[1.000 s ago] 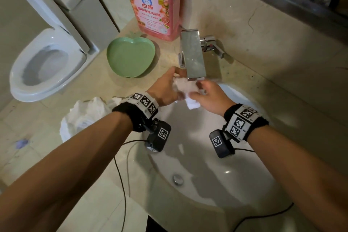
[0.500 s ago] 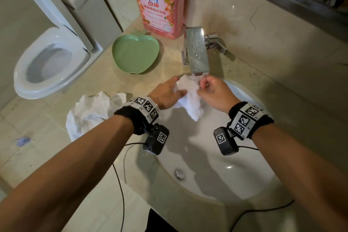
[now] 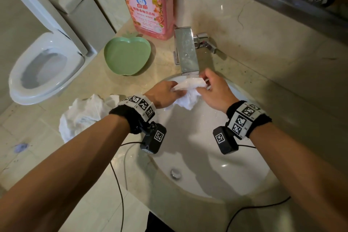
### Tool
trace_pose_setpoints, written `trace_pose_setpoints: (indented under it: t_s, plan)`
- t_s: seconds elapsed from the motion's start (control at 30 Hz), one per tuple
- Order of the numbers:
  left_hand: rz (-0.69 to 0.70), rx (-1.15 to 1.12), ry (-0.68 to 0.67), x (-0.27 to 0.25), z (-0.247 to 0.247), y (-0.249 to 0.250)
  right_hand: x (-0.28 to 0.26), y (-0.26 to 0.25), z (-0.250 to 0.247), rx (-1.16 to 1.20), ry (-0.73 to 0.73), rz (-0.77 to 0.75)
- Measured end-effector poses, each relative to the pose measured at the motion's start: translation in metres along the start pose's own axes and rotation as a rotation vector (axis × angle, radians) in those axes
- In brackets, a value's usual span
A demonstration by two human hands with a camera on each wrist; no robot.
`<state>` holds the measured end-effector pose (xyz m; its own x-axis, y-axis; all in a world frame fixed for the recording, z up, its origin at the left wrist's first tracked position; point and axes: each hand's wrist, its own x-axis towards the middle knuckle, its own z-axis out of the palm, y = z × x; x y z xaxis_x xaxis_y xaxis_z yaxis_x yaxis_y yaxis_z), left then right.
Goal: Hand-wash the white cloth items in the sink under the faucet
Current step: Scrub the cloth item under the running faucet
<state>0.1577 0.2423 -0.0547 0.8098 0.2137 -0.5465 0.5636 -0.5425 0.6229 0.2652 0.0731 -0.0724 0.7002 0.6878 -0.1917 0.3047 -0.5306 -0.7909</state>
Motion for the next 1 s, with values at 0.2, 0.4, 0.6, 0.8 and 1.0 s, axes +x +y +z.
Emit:
trace_pose_setpoints:
  t_s: [0.2, 0.4, 0.6, 0.8, 1.0]
  plan:
    - [-0.036, -0.462, -0.101, -0.008, 0.000, -0.008, 0.005, -0.008, -0.006, 0.051, 0.012, -0.026]
    - [-0.103, -0.421, -0.116, 0.002, 0.007, -0.015, 0.005, -0.016, -0.004, 0.304, -0.004, 0.005]
    - [0.038, -0.484, 0.039, 0.007, 0.014, -0.005, 0.003, -0.016, -0.004, 0.282, -0.084, 0.018]
    - [-0.015, -0.651, -0.104, 0.012, 0.015, 0.003, -0.007, -0.010, -0.002, 0.234, -0.025, -0.013]
    - [-0.051, -0.598, -0.010, 0.020, 0.015, 0.008, -0.014, 0.001, -0.008, 0.198, 0.028, -0.081]
